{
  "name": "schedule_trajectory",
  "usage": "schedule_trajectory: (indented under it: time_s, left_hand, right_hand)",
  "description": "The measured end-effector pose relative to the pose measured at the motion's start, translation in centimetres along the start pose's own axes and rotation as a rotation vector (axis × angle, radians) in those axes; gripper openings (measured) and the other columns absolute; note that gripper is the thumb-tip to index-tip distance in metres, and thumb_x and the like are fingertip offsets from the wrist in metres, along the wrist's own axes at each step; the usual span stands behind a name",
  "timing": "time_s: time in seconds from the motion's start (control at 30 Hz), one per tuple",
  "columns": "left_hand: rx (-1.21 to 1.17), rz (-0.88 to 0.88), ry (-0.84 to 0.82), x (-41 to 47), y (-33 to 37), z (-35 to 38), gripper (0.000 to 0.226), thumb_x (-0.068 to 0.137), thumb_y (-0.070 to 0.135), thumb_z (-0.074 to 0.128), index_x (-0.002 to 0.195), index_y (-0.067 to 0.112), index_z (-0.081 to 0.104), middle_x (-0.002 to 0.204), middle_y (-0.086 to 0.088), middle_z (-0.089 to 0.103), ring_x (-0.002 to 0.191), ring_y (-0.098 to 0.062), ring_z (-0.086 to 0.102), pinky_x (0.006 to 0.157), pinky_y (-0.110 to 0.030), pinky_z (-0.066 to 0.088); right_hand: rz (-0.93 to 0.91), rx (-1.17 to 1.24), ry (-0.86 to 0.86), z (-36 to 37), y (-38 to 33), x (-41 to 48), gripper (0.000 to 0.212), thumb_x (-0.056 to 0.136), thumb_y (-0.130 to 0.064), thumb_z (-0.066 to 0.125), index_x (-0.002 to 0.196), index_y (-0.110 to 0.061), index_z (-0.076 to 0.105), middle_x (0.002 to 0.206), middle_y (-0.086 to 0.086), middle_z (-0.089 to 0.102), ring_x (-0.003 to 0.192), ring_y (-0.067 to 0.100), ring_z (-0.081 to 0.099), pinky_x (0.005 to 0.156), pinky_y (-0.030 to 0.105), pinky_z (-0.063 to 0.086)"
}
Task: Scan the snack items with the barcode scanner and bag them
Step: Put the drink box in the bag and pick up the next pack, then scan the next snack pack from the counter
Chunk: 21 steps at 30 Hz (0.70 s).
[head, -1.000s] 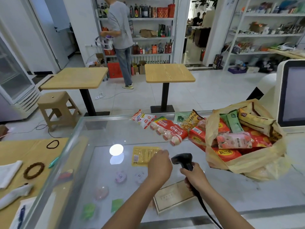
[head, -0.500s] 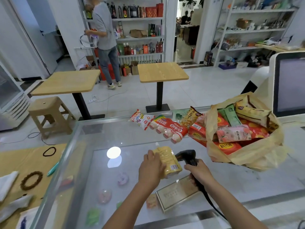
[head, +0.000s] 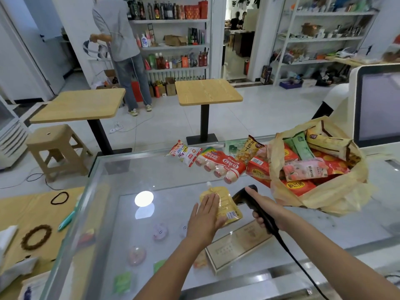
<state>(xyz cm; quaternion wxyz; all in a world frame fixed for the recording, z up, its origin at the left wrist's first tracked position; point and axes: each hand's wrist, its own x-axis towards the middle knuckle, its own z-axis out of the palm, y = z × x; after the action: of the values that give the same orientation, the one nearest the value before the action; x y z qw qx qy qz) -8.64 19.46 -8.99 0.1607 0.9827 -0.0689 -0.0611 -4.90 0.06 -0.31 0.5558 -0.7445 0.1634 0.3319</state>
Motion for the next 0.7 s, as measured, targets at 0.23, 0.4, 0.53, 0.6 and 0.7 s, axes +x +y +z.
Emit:
schedule_trajectory:
  time_s: [0.23,0.4,0.53,0.6,0.7]
  left_hand:
    - [0.009,-0.052,0.04,0.4,0.9,0.7,0.125,0.047,0.084,-0.033,0.15,0.016,-0.013,0.159,0.0,-0.014,0.146,-0.016,-0.013,0.116,-0.041,-0.006]
    - [0.04,-0.072,0.048,1.1,1.3,0.8,0.126,0.045,0.079,-0.041,0.15,0.014,-0.013,0.159,-0.002,-0.013,0.146,-0.018,-0.013,0.116,-0.043,-0.005]
    - [0.056,-0.055,0.037,1.7,1.1,0.6,0.128,0.043,0.079,-0.042,0.149,0.014,-0.014,0.159,-0.002,-0.013,0.146,-0.019,-0.012,0.116,-0.042,-0.005]
    - [0.049,-0.053,0.032,1.9,1.1,0.5,0.128,0.043,0.08,-0.041,0.149,0.014,-0.015,0.159,-0.002,-0.014,0.146,-0.019,-0.013,0.116,-0.041,-0.006]
    - [0.047,-0.051,0.036,2.0,1.0,0.6,0.127,0.043,0.08,-0.041,0.149,0.014,-0.015,0.159,-0.002,-0.013,0.146,-0.019,-0.013,0.116,-0.041,-0.007]
  right_hand:
    - [-0.06,-0.026,0.039,-1.1,-4.0,-3.9,0.078,0.081,-0.073,0.048,0.105,0.001,0.06,0.052,0.002,0.046,0.039,0.013,0.04,0.037,0.021,0.033]
    - [-0.051,-0.104,0.028,-1.7,-5.6,-7.6,0.079,0.081,-0.076,0.041,0.104,-0.002,0.058,0.049,0.0,0.042,0.036,0.011,0.036,0.034,0.019,0.03]
    - [-0.018,-0.122,0.029,-2.2,-6.0,-10.0,0.08,0.078,-0.077,0.042,0.103,-0.003,0.058,0.05,0.001,0.042,0.034,0.011,0.035,0.033,0.018,0.03]
    - [-0.013,-0.133,0.03,-2.4,-6.3,-11.0,0.08,0.076,-0.078,0.043,0.101,-0.004,0.058,0.05,0.001,0.042,0.034,0.011,0.036,0.033,0.018,0.03]
    - [-0.013,-0.153,0.041,-2.6,-6.5,-12.2,0.078,0.078,-0.077,0.042,0.098,-0.004,0.057,0.049,0.001,0.042,0.033,0.011,0.035,0.033,0.017,0.03]
